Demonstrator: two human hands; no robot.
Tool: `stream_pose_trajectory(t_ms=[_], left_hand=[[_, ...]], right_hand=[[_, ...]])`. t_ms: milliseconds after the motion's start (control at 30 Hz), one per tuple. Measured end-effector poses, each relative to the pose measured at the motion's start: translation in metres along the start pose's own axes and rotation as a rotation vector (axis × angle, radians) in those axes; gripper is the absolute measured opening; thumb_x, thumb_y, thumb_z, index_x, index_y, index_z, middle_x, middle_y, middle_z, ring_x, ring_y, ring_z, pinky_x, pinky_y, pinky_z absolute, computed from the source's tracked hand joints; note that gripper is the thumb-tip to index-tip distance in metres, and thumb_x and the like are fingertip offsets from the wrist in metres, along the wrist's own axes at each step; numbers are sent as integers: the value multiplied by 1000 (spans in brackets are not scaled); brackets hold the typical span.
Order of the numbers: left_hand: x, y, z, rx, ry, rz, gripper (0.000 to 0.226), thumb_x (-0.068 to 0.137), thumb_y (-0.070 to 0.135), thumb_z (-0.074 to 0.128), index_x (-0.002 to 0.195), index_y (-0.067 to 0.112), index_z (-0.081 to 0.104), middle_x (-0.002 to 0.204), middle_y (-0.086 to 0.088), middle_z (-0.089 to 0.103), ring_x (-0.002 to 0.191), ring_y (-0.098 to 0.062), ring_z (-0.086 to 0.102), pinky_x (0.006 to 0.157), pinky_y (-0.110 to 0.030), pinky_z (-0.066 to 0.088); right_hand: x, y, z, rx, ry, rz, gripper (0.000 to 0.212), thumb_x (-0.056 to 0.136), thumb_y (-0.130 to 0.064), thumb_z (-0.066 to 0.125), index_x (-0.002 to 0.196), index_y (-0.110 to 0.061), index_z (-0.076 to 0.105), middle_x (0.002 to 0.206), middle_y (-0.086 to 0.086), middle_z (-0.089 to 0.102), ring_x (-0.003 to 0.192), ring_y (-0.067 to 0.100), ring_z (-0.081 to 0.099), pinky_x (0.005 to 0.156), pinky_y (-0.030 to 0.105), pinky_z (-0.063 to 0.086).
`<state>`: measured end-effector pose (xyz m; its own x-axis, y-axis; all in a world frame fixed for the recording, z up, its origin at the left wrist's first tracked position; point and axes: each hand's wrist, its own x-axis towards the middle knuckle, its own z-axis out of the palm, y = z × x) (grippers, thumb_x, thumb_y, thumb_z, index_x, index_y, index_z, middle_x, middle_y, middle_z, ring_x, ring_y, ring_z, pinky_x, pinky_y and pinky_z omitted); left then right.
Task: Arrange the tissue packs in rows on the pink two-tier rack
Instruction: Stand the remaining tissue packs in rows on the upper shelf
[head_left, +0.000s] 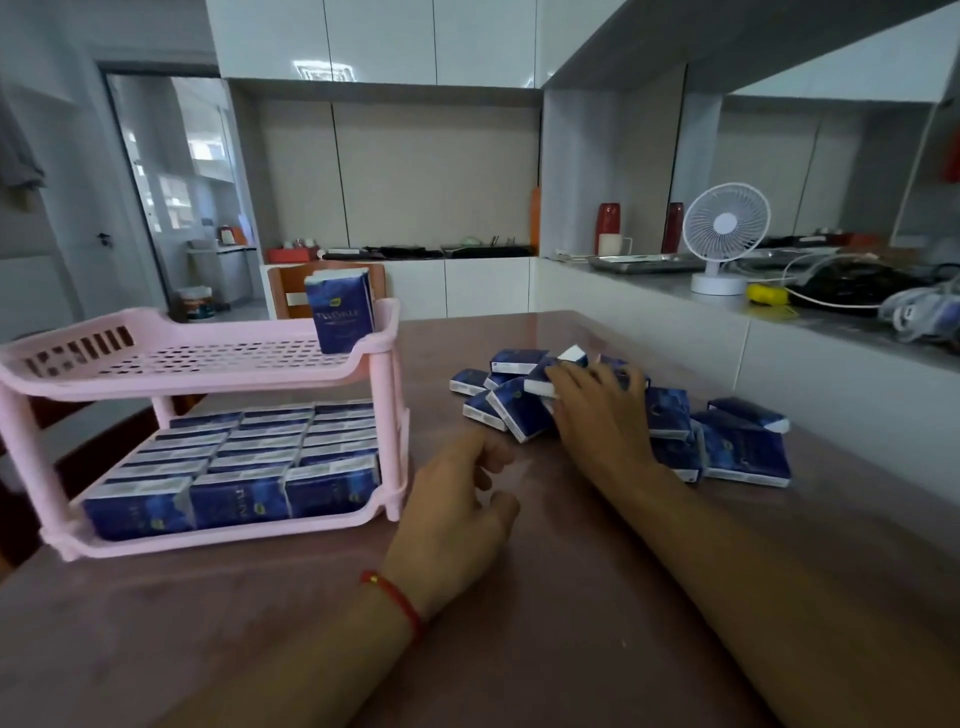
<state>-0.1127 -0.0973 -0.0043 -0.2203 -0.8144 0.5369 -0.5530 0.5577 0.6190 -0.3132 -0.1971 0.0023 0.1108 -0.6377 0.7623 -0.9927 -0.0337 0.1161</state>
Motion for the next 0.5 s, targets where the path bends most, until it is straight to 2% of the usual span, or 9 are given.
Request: stream_pose_trajectory(t_ms=[100, 167, 267, 333, 400, 500], left_hand=[[3, -2, -1, -149, -45, -164, 22, 90, 15, 64, 107, 28, 64, 99, 9, 68, 89, -6, 65, 82, -26, 55], [5, 2, -4, -423, -61, -328, 22, 97, 23, 60, 118, 18, 65, 101, -2, 72, 88, -13, 70, 83, -32, 59], [3, 9, -9, -911, -94, -487, 34, 102, 32, 49, 121, 10, 67, 108, -14, 74, 92, -25, 73, 81, -36, 60], [0, 11, -12, -1026, -55, -509, 36, 103, 30, 47, 118, 4, 67, 104, -16, 76, 90, -26, 73, 76, -33, 61], [-2, 12, -13, -1086, -13, -538, 33, 103, 23, 47, 118, -2, 63, 101, -21, 75, 88, -28, 73, 75, -34, 62], [-2, 14, -12, -1078, -14, -572, 25, 101, 9, 46, 120, -4, 56, 97, -25, 73, 86, -34, 74, 77, -40, 62]], right_hand=[[-4, -2, -16, 106, 132, -67, 34, 94, -22, 58, 128, -18, 61, 124, 2, 69, 110, 28, 62, 94, 47, 37], [-11, -10, -33, 309, 166, -220, 35, 91, -21, 60, 125, -16, 65, 121, 3, 70, 106, 27, 63, 88, 45, 46], [-26, -26, -58, 594, 36, -392, 38, 84, -25, 64, 122, -16, 68, 112, 1, 71, 100, 20, 63, 87, 38, 52], [-29, -31, -68, 661, -76, -453, 43, 82, -27, 64, 123, -15, 66, 115, 0, 69, 103, 17, 61, 91, 35, 52], [-28, -33, -74, 722, -117, -475, 42, 80, -25, 63, 120, -13, 67, 115, 1, 68, 106, 16, 60, 94, 35, 51], [-25, -26, -79, 819, -120, -375, 30, 79, -20, 59, 106, -15, 71, 105, -1, 70, 98, 16, 62, 86, 34, 52]])
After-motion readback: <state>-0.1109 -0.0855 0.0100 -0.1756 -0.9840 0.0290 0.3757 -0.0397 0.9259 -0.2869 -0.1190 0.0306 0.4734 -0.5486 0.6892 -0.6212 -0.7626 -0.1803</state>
